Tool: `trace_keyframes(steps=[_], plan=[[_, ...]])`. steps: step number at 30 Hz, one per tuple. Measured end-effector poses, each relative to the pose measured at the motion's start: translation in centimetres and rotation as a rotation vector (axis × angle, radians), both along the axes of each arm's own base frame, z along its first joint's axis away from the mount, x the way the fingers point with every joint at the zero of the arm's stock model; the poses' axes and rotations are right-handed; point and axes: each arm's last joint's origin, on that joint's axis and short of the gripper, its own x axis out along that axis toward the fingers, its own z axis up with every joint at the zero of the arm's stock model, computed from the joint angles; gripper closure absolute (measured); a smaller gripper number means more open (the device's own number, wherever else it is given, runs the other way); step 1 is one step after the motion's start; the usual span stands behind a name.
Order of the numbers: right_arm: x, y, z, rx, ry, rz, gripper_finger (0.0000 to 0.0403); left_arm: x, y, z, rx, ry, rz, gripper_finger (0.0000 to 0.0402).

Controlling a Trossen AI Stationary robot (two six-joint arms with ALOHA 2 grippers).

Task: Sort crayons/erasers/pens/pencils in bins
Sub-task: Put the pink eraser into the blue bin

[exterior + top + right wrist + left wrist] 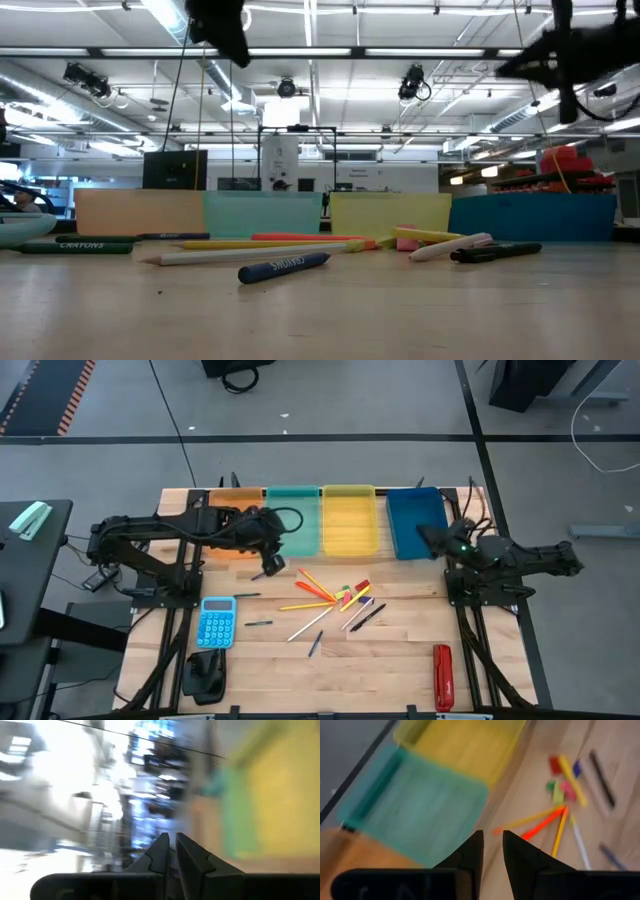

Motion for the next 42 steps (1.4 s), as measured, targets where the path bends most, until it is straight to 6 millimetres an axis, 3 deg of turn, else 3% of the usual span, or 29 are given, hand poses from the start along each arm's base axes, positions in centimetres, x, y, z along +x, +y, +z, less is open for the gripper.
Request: trace_keyframes(steps=[4,9,13,17,21,23,26,31,37,42], plan=[[1.4,0.2,2.7,-0.154,-0.105,-0.027,0.0363,-0.5,-0.9,-0.6,0.020,0.091,-0.069,0.0317],[4.8,0.6,6.0,-0.259,0.008,-0.026,0.0363,-1.5,-2.2,-2.1,0.034,0.196,-0.148,0.0324],[9.1,1.1,9.1,-0.404,0.195,0.019,0.0363,-2.4,-3.4,-3.5,0.023,0.218,-0.168,0.0330],[12.9,1.6,10.9,-0.497,0.597,0.264,0.0363,-3.6,-4.2,-3.9,-0.022,0.166,-0.129,0.0335],[14.8,1.4,10.4,-0.408,1.119,0.587,0.0363,-4.4,-4.7,-2.8,-0.104,0.047,-0.030,0.0334],[15.9,1.5,10.2,-0.418,1.265,0.747,0.0363,-4.5,-4.8,-1.9,-0.140,-0.050,0.000,0.0334],[17.8,2.0,9.3,-0.527,1.325,0.973,0.0360,-4.6,-5.0,-0.8,-0.177,-0.172,0.016,0.0337],[20.5,2.7,6.1,-0.663,1.396,1.223,0.0329,-5.0,-4.8,0.5,-0.207,-0.302,0.056,0.0346],[23.5,2.5,2.8,-0.764,1.440,1.298,0.0275,-5.5,-5.1,0.9,-0.301,-0.354,0.139,0.0351],[25.8,2.3,-0.9,-0.722,1.431,1.388,0.0254,-5.7,-5.4,1.1,-0.343,-0.381,0.161,0.0350]])
